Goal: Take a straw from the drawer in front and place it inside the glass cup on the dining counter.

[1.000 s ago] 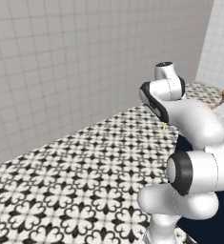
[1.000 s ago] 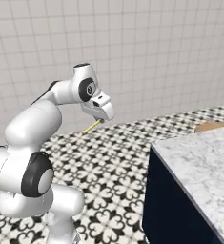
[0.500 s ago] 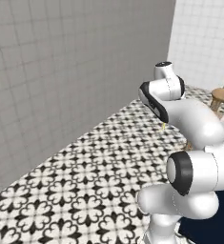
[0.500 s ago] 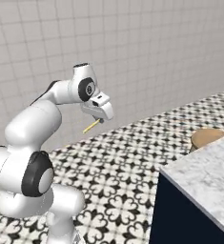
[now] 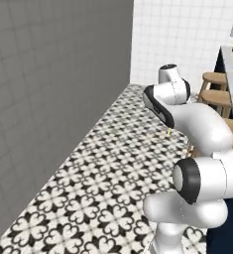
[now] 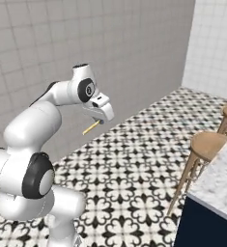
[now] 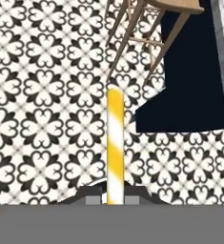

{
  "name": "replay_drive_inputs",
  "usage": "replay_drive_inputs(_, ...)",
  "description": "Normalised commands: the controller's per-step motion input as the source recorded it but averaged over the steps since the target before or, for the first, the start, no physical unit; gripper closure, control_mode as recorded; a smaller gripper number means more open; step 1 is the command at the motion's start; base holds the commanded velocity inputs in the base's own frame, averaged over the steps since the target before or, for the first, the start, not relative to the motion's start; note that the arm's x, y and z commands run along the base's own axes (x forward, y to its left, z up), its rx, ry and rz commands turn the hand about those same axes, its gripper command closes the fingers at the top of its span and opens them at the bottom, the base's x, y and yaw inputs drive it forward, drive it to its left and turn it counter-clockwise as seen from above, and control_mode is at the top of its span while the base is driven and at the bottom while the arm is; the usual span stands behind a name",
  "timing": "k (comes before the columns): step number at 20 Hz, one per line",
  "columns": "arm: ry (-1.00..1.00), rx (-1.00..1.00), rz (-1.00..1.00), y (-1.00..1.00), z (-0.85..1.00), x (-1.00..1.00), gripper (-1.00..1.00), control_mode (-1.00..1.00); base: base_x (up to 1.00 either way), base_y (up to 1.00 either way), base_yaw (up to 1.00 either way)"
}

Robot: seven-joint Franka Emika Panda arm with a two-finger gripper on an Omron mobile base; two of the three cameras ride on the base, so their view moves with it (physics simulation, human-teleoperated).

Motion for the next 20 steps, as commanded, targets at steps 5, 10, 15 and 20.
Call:
replay_drive_inputs(5,0.00,0.00,0.00,0.00,0.00,0.00,1.00,1.00,0.97,0.65,-0.52)
replay_drive_inputs(10,0.00,0.00,0.00,0.00,0.00,0.00,1.00,1.00,0.98,0.63,-0.51)
replay_drive_inputs(15,0.00,0.00,0.00,0.00,0.00,0.00,1.00,1.00,1.00,0.60,-0.49)
replay_drive_inputs(20,0.00,0.00,0.00,0.00,0.00,0.00,1.00,1.00,1.00,0.58,-0.48)
